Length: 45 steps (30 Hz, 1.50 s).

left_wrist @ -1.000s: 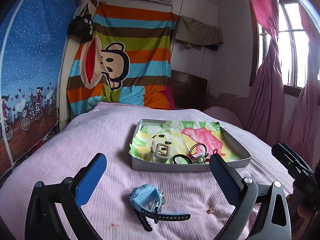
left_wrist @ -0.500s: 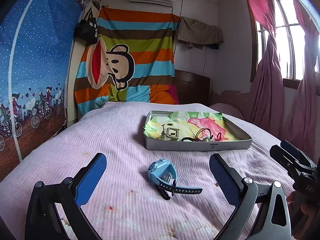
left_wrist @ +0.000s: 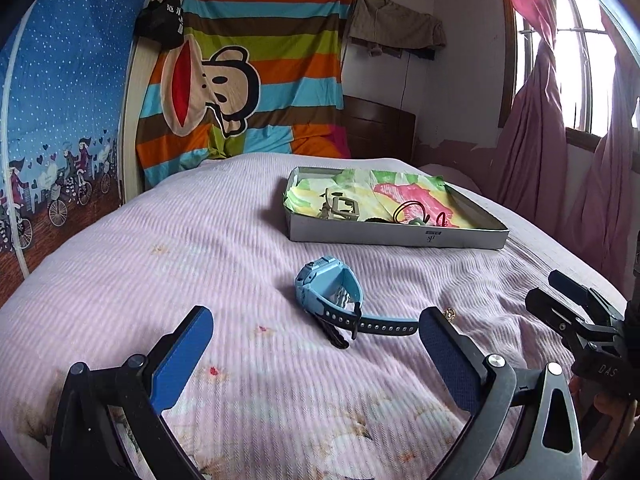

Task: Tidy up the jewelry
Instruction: 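Move both tools back toward the blue watch and gold earring, then grasp the blue smartwatch with the left tool while the right tool grasps the gold earring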

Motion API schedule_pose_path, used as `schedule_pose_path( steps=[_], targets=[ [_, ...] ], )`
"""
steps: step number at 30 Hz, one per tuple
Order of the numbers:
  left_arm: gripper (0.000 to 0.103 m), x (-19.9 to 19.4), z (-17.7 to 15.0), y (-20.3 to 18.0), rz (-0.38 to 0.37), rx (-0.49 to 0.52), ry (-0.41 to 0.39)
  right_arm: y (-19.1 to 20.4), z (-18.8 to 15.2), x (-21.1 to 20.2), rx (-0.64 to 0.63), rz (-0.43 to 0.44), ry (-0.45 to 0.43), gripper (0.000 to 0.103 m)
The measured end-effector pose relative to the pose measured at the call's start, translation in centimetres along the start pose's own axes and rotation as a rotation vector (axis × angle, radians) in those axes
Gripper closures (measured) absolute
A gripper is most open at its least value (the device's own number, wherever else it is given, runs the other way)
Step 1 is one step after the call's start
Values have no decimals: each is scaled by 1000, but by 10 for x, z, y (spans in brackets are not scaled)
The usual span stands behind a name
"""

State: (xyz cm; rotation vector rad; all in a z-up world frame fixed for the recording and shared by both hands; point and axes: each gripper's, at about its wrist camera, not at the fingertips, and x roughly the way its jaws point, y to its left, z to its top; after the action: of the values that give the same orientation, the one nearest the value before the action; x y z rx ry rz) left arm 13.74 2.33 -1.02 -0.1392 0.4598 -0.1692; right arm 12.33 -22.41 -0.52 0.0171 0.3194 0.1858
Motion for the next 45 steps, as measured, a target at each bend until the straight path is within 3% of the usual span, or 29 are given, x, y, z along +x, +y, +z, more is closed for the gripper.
schedule_pose_path(
  steps=[9,11,15,21,26,32,37,40,45],
  targets=[
    [0,24,8,5,7,-28,140,4,-3,24,-25,31,110,1],
    [6,29,10,4,6,-24,164,5,-2,30,-27,42,139,2],
    [18,43,17,3,-32,-31,223,3,-2,46,-25,60,210,30],
    [36,74,22,7,-90,-95,332,0,-4,77,-12,89,321,52],
    [48,88,24,16,-119,-165,353,2,-4,94,-4,118,347,66],
    [65,100,22,17,-180,-211,368,12,-7,105,-33,150,365,73],
    [69,102,18,20,-192,-229,362,14,-10,111,-33,161,391,75],
    [83,105,15,24,-191,-255,378,13,-13,116,-22,163,405,81],
    [87,109,13,24,-196,-273,378,11,-15,119,-16,161,416,81]
  ],
)
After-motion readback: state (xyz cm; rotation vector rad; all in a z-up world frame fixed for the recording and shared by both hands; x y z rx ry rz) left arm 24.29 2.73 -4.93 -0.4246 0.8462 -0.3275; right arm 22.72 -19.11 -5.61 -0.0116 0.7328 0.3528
